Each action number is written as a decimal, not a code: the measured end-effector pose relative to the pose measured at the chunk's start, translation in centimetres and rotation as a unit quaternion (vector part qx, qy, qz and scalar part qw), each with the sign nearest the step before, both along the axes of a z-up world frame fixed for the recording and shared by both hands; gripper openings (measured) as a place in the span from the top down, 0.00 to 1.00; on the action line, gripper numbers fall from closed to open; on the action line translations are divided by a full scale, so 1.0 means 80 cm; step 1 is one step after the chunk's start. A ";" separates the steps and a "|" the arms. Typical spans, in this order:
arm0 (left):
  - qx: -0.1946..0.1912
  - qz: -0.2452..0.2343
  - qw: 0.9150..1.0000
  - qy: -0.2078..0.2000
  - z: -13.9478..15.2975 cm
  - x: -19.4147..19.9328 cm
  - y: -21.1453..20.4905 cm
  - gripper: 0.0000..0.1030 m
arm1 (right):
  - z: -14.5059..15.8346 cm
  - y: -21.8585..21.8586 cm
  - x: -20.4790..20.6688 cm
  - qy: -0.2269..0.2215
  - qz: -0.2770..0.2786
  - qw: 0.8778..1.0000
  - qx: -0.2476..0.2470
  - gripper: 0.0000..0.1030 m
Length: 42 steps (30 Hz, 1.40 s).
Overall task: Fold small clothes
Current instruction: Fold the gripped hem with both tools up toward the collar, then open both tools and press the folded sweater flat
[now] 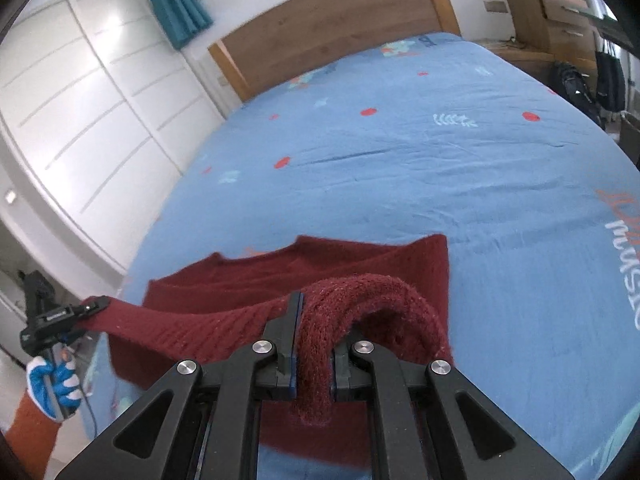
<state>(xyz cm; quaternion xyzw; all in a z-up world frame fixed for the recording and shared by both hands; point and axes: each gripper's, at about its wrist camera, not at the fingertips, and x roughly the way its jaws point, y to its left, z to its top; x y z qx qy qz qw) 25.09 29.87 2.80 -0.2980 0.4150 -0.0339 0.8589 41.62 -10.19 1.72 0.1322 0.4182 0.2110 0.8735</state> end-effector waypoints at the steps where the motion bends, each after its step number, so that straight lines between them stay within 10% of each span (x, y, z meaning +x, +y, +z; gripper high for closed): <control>1: 0.007 0.001 1.000 0.011 -0.013 0.012 -0.001 0.92 | -0.008 0.004 0.011 0.006 -0.003 1.000 -0.004 0.91; 11: 0.028 -0.001 0.997 0.074 -0.079 0.072 -0.004 0.88 | -0.077 0.004 0.076 0.073 -0.030 0.997 -0.020 0.88; 15: 0.001 -0.009 0.997 0.077 -0.079 0.083 0.005 0.69 | -0.084 0.007 0.084 0.087 -0.036 0.995 -0.021 0.81; 21: -0.094 0.022 0.991 0.093 -0.078 0.086 0.036 0.53 | -0.092 0.010 0.095 0.119 -0.044 0.992 -0.004 0.62; 27: -0.107 0.031 0.990 0.082 -0.057 0.074 0.052 0.44 | -0.069 0.015 0.097 0.106 -0.041 0.993 -0.005 0.32; 36: 0.017 -0.001 0.998 0.056 -0.025 0.063 0.019 0.44 | -0.039 0.032 0.081 0.046 0.000 0.995 -0.085 0.31; 42: 0.134 -0.023 0.989 0.060 -0.038 0.095 -0.037 0.44 | -0.053 0.075 0.087 0.025 0.035 0.986 -0.159 0.31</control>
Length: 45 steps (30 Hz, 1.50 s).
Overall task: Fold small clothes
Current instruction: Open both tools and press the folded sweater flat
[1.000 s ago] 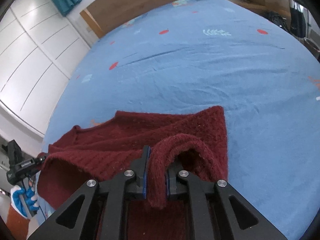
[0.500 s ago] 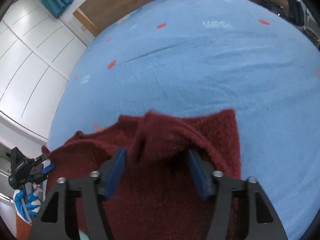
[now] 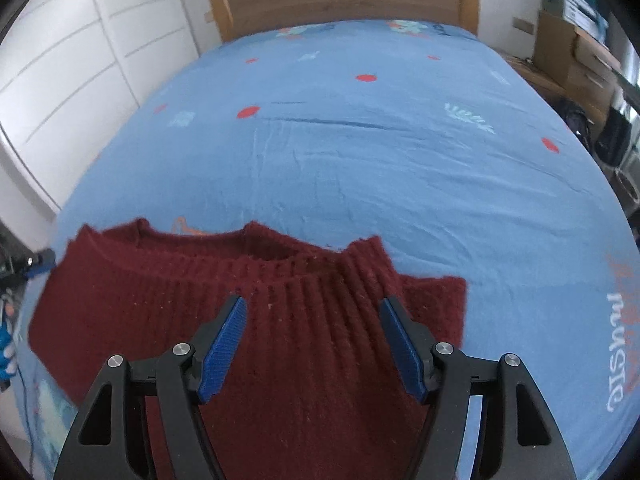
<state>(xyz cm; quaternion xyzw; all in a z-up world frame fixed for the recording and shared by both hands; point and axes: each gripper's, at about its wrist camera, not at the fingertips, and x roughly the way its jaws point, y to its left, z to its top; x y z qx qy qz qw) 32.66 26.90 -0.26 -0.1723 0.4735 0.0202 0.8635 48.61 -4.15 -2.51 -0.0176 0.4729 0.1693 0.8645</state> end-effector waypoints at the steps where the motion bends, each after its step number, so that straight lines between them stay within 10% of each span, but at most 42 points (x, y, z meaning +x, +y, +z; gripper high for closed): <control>1: 0.021 -0.006 1.000 0.003 -0.009 0.003 -0.005 0.44 | -0.005 0.005 0.004 0.001 0.001 1.000 -0.006 0.31; 12: 0.085 -0.047 0.995 0.004 -0.069 -0.051 -0.017 0.43 | -0.052 -0.009 -0.019 -0.008 0.000 0.998 -0.066 0.31; 30: 0.151 -0.023 0.988 -0.033 -0.033 -0.127 -0.057 0.43 | -0.010 -0.019 -0.131 -0.047 0.002 0.997 -0.065 0.31; 45: 0.145 -0.007 0.989 -0.039 -0.070 -0.152 -0.064 0.37 | -0.046 -0.043 -0.168 -0.024 -0.029 0.998 -0.041 0.31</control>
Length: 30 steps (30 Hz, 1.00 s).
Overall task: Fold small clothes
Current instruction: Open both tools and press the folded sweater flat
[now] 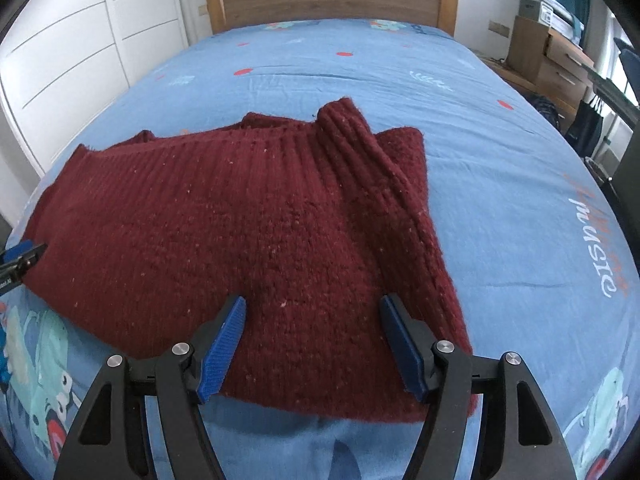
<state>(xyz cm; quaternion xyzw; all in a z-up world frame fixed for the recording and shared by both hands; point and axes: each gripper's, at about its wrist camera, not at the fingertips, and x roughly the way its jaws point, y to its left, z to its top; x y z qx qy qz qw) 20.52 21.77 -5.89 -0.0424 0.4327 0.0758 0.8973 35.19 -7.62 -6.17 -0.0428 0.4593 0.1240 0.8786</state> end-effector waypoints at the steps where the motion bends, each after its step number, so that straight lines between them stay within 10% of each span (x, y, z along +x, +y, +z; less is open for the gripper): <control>1: -0.001 0.000 1.000 0.000 0.000 0.000 0.000 0.37 | 0.000 -0.001 -0.003 0.000 0.000 1.000 -0.002 0.31; 16: 0.000 0.022 1.000 -0.023 0.022 0.009 -0.007 0.37 | 0.035 0.031 -0.008 -0.015 0.006 1.000 0.017 0.31; 30: 0.039 0.035 0.998 -0.022 -0.007 0.017 -0.017 0.25 | -0.005 0.046 -0.001 -0.002 0.031 0.999 0.010 0.28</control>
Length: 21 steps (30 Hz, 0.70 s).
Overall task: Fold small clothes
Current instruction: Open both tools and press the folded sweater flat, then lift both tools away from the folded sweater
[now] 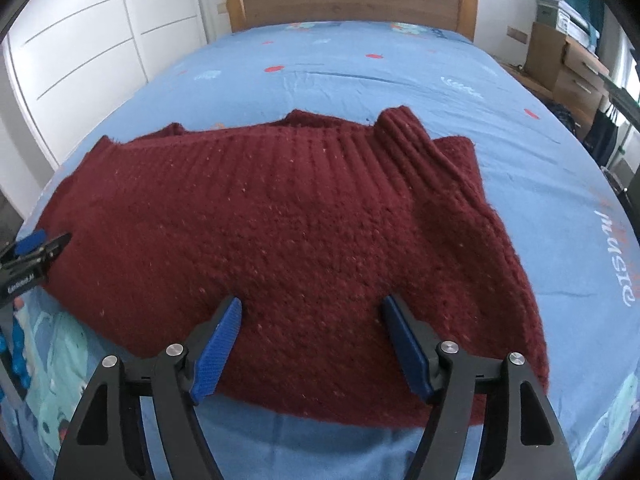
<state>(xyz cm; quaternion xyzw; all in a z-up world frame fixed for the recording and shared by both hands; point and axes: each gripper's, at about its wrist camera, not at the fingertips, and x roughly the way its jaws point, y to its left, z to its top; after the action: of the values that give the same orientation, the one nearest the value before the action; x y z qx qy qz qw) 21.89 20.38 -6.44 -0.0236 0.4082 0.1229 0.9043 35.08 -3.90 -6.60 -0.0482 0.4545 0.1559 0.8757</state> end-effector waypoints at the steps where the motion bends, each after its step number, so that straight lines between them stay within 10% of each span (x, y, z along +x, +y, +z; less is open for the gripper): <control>1: -0.001 0.001 1.000 0.002 0.001 0.000 0.000 0.25 | 0.000 -0.002 -0.002 0.000 0.001 1.000 -0.002 0.28; 21: -0.004 -0.005 0.999 0.045 0.012 -0.036 -0.011 0.25 | 0.017 -0.084 -0.044 0.026 -0.063 0.998 0.009 0.28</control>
<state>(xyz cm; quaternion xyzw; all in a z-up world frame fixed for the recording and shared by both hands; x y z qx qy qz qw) 19.03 19.52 -5.51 -0.0198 0.4494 0.1179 0.8853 31.52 -10.61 -5.24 -0.0076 0.4775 0.1057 0.8722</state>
